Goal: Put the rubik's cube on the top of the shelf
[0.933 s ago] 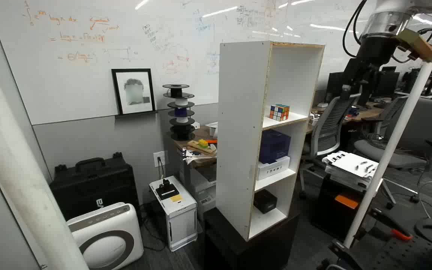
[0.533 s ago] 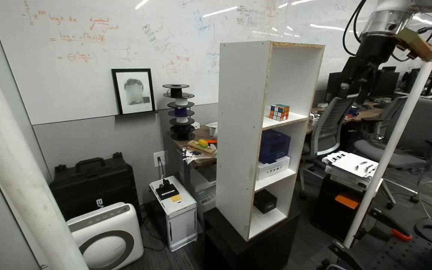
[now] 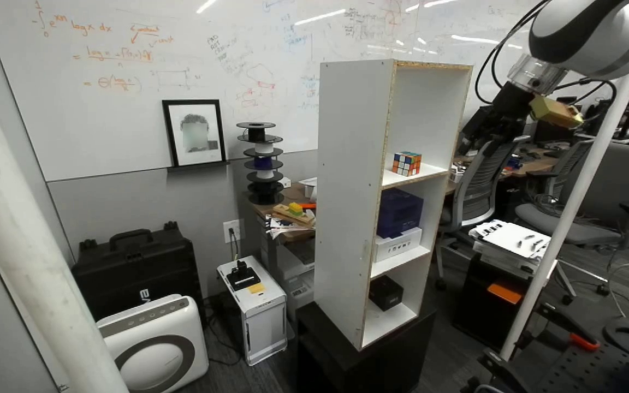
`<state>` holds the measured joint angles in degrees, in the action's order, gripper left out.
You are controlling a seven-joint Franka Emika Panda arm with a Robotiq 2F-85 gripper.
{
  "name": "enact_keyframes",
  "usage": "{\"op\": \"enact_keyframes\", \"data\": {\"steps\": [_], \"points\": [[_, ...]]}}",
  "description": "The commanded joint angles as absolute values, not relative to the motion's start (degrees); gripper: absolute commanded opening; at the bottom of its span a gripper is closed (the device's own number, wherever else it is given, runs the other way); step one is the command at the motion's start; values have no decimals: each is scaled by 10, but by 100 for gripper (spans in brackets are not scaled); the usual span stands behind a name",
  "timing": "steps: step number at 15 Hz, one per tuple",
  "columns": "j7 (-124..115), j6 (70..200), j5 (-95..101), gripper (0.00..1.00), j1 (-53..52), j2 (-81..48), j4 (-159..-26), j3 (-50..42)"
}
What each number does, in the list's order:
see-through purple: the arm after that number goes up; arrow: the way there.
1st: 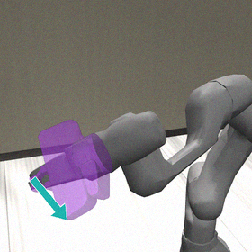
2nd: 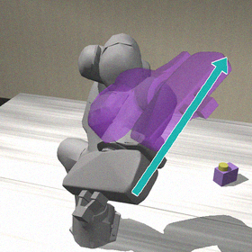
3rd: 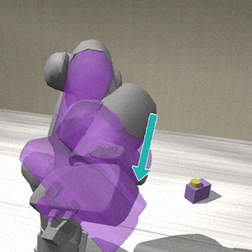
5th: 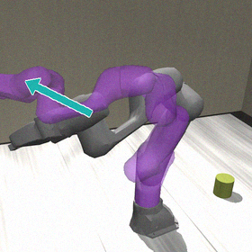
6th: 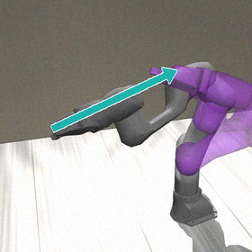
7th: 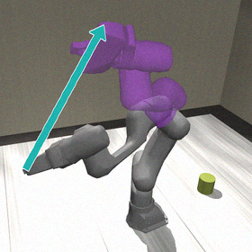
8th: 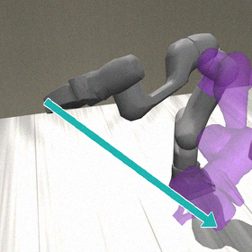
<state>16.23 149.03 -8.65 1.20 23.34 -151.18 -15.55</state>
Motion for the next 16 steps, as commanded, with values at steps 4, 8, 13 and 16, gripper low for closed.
{"op": "enact_keyframes", "data": {"steps": [4, 8, 13, 16], "points": [[261, 1676, -231, 100, -86, 41, -1457, -177], [310, 1677, -298, 100, -95, -14, -1393, -168], [330, 1687, -301, 100, -78, -60, -1335, -166], [375, 1711, -334, 100, -70, -84, -1318, -151]]}}
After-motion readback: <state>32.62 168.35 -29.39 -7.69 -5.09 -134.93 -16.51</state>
